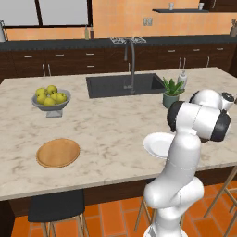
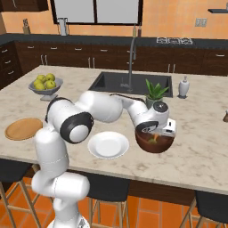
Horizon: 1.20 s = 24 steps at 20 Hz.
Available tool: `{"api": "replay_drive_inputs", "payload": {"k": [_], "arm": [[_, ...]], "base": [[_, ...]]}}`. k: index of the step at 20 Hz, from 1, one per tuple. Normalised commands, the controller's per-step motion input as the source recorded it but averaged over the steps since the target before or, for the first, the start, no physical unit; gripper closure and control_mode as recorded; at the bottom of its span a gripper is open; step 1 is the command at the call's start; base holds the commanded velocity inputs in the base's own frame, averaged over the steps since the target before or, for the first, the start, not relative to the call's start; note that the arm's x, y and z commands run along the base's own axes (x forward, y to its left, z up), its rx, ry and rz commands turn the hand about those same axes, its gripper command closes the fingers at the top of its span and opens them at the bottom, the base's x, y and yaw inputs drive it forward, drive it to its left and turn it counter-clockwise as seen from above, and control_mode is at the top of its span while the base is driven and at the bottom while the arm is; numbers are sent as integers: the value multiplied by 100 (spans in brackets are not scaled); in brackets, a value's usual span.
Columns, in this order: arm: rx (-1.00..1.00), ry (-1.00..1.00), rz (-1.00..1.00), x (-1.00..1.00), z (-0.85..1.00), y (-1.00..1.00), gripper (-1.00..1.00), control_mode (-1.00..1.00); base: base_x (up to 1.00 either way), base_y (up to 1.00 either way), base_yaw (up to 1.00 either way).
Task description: Pick the chicken drumstick and lime from their plates and place them in the bowl. Then put the bowl in the fridge.
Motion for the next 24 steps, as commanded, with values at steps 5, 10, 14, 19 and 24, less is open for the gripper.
{"api": "replay_drive_inputs", "payload": {"k": [5, 10, 14, 19, 24], "arm": [[0, 5, 0, 28, -6, 5, 100, -100], [0, 7, 0, 8, 0, 3, 100, -100], [0, 5, 0, 16, -16, 7, 100, -100], [0, 3, 0, 8, -10, 6, -100, -100], [0, 0, -2, 0, 4, 6, -100, -100]], "base": [[0, 0, 0], [0, 0, 0], [0, 0, 0], [0, 0, 0], [0, 0, 0]]}}
